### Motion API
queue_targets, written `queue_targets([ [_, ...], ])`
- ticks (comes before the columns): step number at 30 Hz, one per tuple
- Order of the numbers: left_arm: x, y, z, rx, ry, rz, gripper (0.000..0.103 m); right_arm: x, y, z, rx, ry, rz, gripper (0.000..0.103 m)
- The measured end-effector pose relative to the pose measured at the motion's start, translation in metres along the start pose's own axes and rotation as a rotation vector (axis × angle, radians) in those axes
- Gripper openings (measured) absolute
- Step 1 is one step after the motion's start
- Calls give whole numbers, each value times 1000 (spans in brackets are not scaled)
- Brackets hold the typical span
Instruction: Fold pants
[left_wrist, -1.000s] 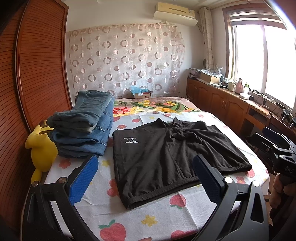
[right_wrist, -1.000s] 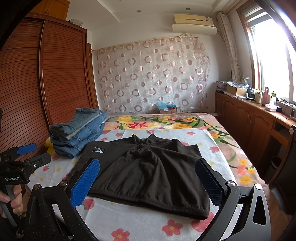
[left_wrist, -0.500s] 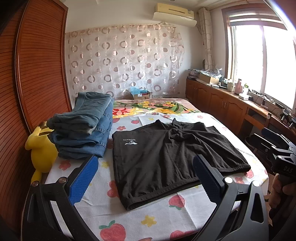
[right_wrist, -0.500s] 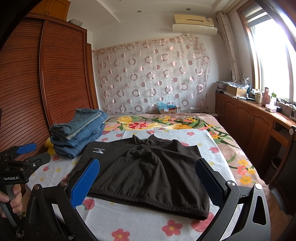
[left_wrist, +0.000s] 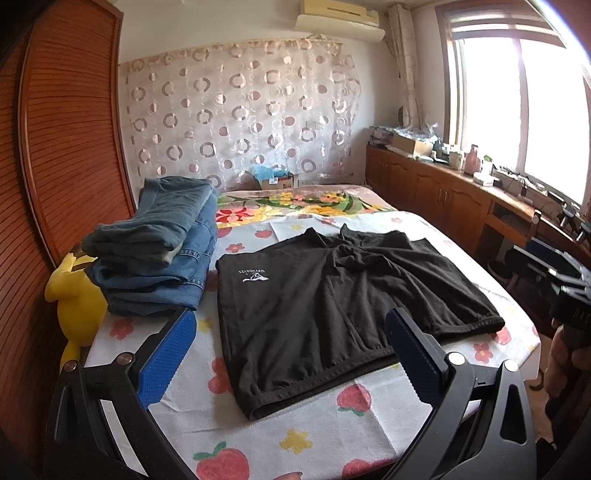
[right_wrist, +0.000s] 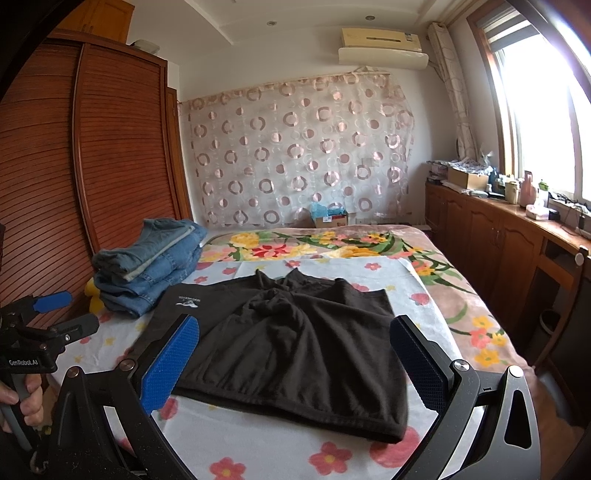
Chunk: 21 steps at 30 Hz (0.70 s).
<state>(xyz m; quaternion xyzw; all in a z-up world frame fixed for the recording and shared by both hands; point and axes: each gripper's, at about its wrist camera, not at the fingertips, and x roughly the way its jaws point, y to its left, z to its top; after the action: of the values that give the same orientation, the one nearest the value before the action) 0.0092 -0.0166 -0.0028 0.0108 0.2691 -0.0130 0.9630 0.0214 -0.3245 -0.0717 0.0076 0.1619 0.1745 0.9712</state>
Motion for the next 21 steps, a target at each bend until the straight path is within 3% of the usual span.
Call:
queue_targets([
  [21,63,-12,12,91,66,-83,102,26,-13,11,-26,37,-72,99],
])
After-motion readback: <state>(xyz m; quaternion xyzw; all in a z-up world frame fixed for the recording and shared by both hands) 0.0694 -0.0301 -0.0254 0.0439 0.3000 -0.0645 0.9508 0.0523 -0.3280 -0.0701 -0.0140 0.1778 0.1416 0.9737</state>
